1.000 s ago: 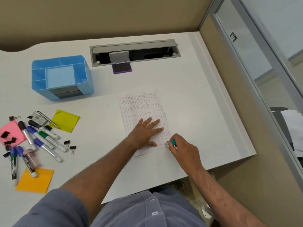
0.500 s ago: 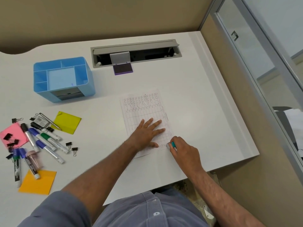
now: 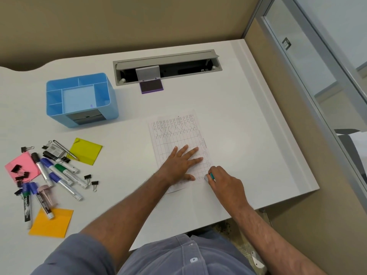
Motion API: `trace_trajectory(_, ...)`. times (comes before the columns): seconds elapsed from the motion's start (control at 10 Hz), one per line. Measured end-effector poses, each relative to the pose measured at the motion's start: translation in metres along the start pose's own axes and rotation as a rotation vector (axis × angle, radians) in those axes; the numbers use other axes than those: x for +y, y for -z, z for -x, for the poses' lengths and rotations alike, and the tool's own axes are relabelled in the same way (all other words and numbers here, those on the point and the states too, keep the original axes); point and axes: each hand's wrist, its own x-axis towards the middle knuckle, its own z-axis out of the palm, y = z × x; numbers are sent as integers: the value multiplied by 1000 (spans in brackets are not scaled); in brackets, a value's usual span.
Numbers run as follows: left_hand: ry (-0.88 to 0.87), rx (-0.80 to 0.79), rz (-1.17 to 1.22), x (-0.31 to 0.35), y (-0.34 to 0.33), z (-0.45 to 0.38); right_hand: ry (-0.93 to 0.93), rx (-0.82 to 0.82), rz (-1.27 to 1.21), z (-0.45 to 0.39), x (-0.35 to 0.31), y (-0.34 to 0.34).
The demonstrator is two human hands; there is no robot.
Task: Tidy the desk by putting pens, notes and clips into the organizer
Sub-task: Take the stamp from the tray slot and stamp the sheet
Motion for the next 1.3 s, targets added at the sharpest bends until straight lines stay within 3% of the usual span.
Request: trace_trajectory(1.3, -14, 31, 6, -5, -9, -3, 19, 124, -9, 2, -3, -7)
